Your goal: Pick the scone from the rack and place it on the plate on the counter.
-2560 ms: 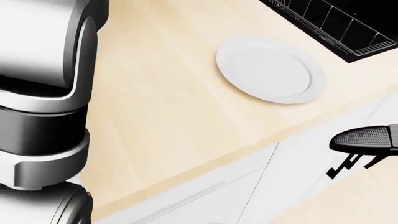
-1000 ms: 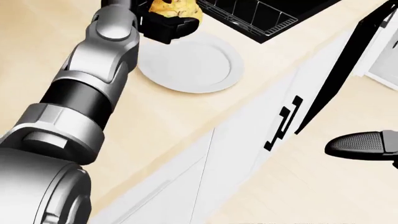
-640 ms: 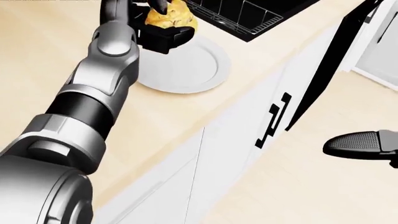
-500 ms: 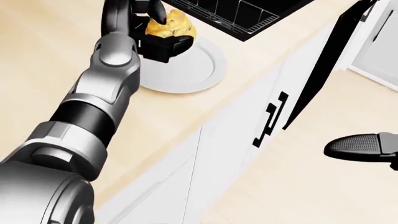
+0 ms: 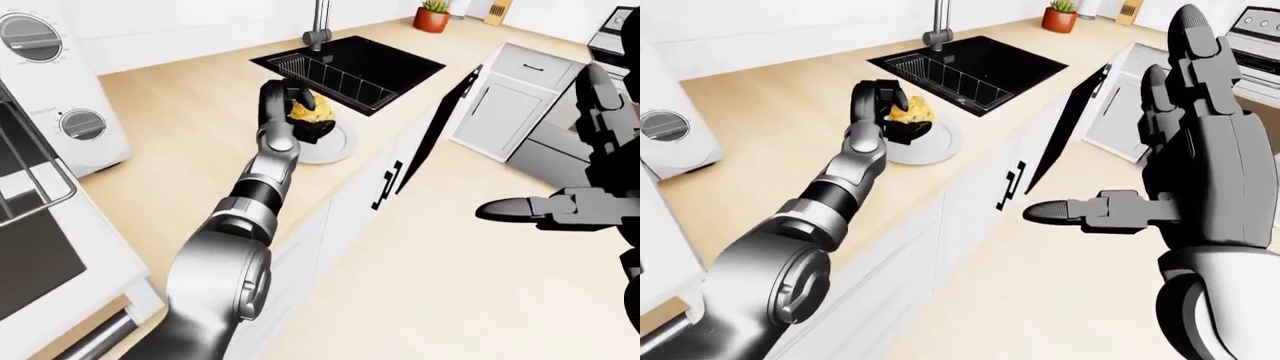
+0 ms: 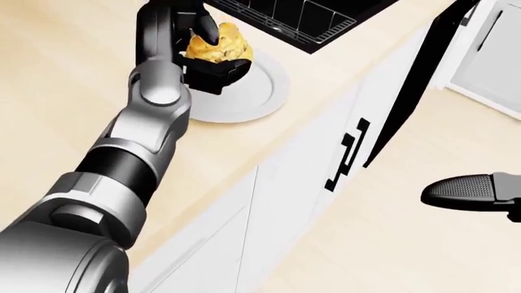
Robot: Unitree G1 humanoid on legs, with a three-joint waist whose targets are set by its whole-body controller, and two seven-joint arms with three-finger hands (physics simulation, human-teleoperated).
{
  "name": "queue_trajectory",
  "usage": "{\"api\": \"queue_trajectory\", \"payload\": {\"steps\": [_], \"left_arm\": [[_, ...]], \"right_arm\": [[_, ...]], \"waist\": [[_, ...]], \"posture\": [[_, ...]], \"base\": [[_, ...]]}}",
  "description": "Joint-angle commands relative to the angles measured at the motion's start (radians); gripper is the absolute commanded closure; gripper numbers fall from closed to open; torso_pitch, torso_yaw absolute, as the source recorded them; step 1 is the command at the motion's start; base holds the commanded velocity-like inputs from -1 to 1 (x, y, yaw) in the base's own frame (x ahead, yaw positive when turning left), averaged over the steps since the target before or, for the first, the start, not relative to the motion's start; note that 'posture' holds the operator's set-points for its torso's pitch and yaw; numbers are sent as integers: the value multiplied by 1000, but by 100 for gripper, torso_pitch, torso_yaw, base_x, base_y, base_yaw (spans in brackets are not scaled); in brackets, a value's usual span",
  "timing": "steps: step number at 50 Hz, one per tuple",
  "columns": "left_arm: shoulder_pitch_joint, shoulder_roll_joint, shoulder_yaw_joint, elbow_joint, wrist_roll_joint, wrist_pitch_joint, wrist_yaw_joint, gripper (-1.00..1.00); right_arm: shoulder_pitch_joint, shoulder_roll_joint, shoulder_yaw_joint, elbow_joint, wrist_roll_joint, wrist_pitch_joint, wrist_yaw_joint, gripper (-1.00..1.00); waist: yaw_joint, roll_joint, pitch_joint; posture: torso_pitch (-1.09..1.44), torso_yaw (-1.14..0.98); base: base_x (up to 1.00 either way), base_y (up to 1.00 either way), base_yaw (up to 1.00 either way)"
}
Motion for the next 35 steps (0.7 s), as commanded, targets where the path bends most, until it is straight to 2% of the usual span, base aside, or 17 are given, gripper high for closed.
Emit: {"api": "queue_trajectory", "payload": {"steps": [1,10,30,35], "left_arm": [[-45,7,-8,-45,23,-29,11,100],[-40,7,-12,-42,64,-27,23,100],[-27,7,-25,-34,164,-17,56,100],[-25,10,-23,-32,175,-18,57,76]], "right_arm": [[-11,-19,-25,-2,-10,-26,-9,-100],[-17,-17,-15,-2,-14,-23,-15,-100],[6,-42,-29,-2,17,-42,-38,-100],[-4,-45,-28,-2,24,-36,-44,-100]], "waist": [[-1,1,-24],[-4,3,-24],[-6,4,-25],[-7,4,-24]], "posture": [[0,-99],[0,-99],[0,-99],[0,-99]], "base": [[0,0,0],[0,0,0],[0,0,0],[0,0,0]]}}
